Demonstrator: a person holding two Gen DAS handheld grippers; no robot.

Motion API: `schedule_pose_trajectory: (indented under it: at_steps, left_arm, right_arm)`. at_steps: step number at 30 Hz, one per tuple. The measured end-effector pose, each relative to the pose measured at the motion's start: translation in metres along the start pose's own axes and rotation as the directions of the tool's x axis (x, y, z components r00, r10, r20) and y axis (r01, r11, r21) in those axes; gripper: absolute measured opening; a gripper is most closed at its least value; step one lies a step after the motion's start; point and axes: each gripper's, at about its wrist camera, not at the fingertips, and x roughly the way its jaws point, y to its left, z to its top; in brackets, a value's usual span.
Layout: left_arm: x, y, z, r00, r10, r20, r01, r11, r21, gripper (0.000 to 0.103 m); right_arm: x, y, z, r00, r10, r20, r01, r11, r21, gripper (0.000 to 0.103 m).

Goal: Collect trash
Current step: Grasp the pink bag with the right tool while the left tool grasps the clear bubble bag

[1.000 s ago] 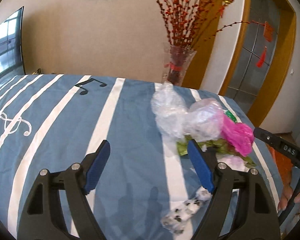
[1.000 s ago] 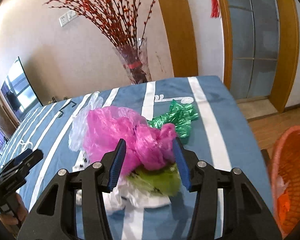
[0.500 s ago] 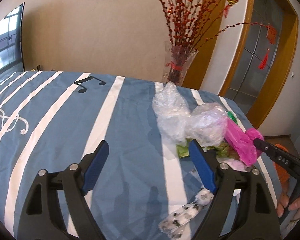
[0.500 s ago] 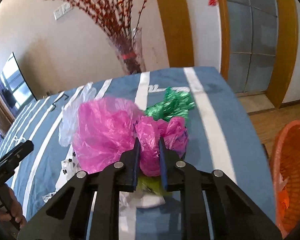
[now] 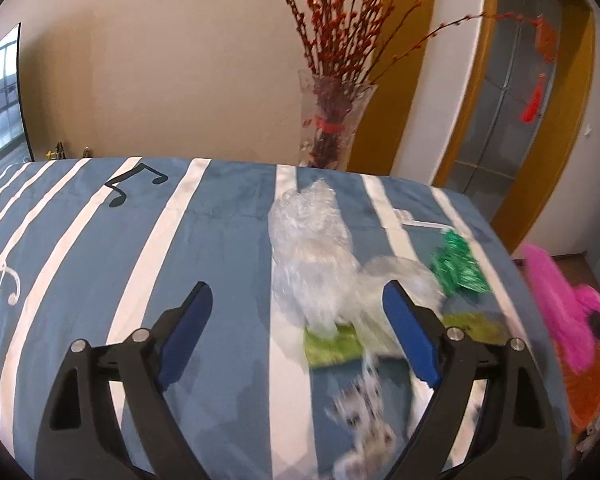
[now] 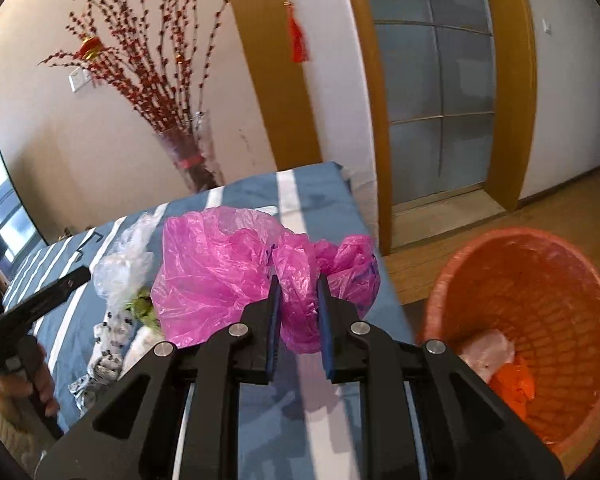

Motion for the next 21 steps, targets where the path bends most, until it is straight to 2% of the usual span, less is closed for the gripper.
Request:
schedule_pose_trajectory:
  at_steps: [2,7,8,10,11,15,18,21]
  left_arm:
    - [0.013,0.001,0.005,1.000,0.019,-0.016,-0.019,1.000,0.001,0.085]
    - [0.046,0.004,0.010,0.995,-0.013,-0.100,0.011,1.000,-0.027,0.083]
    - [0.052,0.005,0.009,0.992,-0.027,-0.123,0.023,0.999,-0.033,0.079]
    - [0.060,0.005,0.006,0.986,-0.067,-0.152,0.060,0.997,-0.048,0.054]
    - [0.062,0.005,0.005,0.983,-0.089,-0.158,0.081,0.995,-0.054,0.048]
    - [0.056,-0.001,0.006,0.985,-0.111,-0.131,0.108,0.994,-0.030,0.017]
    - [0.046,-0.005,0.009,0.987,-0.115,-0.109,0.113,0.993,-0.020,0.012]
    - [0.032,-0.008,0.013,0.992,-0.107,-0.071,0.107,0.994,-0.006,0.011]
  right_arm:
    - [-0.001,-0.006,-0.001,1.000,-0.006,-0.003,0.006,1.000,0.001,0.017]
    - [0.004,-0.015,-0.004,1.000,-0.010,-0.023,0.011,1.000,0.006,0.017]
    - [0.004,-0.017,-0.006,1.000,-0.010,-0.026,0.010,1.000,0.005,0.017]
    - [0.004,-0.019,-0.009,0.999,-0.012,-0.034,0.012,1.000,0.002,0.017]
    - [0.003,-0.019,-0.011,0.999,-0.012,-0.035,0.012,1.000,0.001,0.017]
    - [0.000,-0.021,-0.013,0.999,-0.015,-0.036,0.016,1.000,0.006,0.017]
    - [-0.008,-0.024,-0.012,1.000,-0.017,-0.026,0.017,1.000,0.011,0.017]
    - [-0.016,-0.027,-0.011,1.000,-0.017,-0.012,0.017,1.000,0.015,0.017]
